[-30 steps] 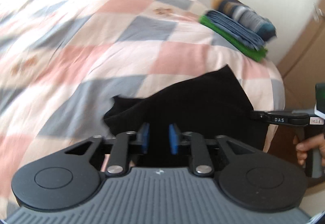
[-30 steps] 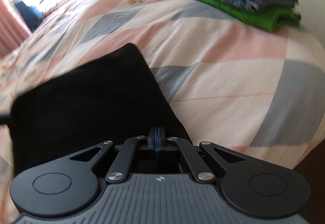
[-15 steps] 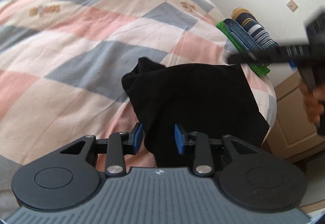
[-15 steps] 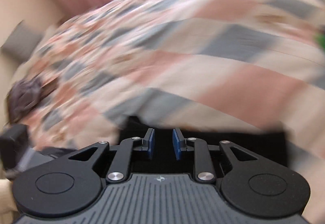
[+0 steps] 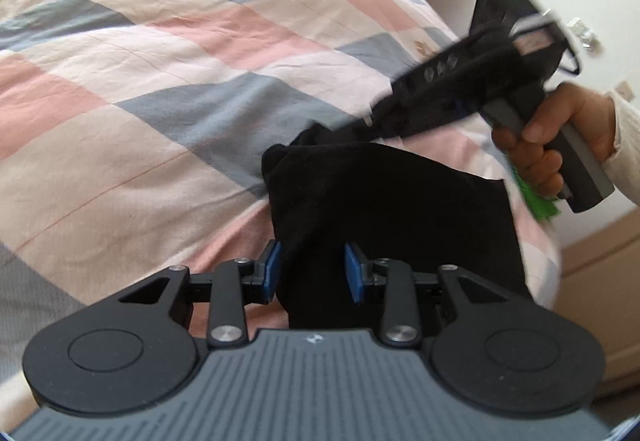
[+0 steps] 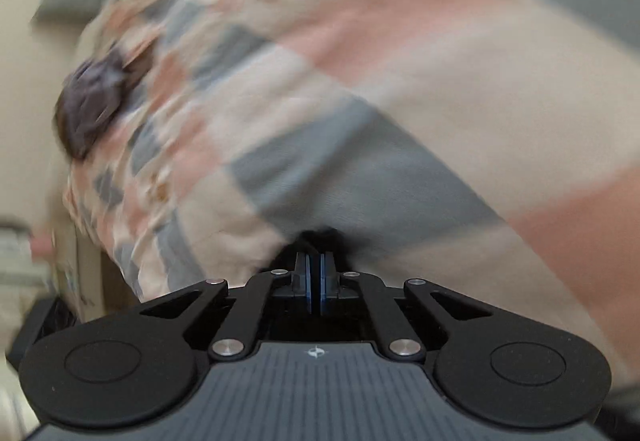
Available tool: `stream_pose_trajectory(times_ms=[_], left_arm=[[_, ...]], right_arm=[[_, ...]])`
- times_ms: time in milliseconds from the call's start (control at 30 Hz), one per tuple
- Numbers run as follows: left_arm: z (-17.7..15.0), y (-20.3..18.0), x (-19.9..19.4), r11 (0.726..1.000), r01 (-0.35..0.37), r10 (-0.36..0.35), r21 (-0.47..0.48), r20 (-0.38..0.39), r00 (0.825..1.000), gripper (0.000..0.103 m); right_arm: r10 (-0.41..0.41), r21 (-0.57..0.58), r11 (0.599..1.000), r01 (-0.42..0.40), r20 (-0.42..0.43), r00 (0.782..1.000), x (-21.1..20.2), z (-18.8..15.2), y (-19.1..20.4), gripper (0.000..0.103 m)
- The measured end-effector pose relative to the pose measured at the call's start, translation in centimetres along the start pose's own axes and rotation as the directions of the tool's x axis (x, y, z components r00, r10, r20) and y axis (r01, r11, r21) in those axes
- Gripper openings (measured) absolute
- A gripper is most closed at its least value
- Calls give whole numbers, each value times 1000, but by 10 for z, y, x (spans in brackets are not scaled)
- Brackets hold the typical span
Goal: Fold clothes
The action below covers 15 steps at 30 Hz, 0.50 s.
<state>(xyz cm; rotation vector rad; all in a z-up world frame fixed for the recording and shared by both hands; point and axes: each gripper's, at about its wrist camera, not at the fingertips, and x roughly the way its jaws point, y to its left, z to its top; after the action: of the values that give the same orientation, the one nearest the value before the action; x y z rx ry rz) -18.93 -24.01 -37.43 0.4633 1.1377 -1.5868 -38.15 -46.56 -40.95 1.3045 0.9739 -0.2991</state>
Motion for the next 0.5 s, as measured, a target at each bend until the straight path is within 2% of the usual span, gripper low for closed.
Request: stream_pose_trajectory(times_ms=[67, 100, 200, 233, 300, 400, 467, 500], left_arm=[[-4, -4, 1, 999, -34, 34, -16, 12, 999, 29], [-5, -4, 0, 999, -41, 42, -34, 20, 999, 29], [-7, -7, -2, 996, -65, 68, -67, 34, 997, 29], [-7, -8, -3, 995, -72, 75, -74, 38, 996, 29], [-8, -10, -3, 993, -83, 87, -89, 46, 995, 29], [-9, -12, -3, 990, -98, 104, -102, 57, 993, 29], [-11, -13, -3, 988, -103, 111, -115, 61, 992, 29], [-12, -12, -3, 987, -104, 112, -122, 64, 992, 29]], right_arm=[[26, 61, 998, -25, -5, 1000, -2, 2, -8, 11], [21, 54, 998, -21, 5, 1000, -7, 5, -3, 13], [41, -38, 998, -40, 32, 999, -24, 18, 27, 14], [70, -53, 996, -69, 14, 997, -25, 25, 36, 15], [86, -67, 994, -91, -66, 994, -11, 37, 52, 16], [-22, -33, 999, 14, -238, 971, 28, 49, 58, 16], [-64, -16, 998, 62, -294, 954, 40, 54, 56, 10], [-67, 1, 997, 71, -315, 947, 42, 57, 55, 11]])
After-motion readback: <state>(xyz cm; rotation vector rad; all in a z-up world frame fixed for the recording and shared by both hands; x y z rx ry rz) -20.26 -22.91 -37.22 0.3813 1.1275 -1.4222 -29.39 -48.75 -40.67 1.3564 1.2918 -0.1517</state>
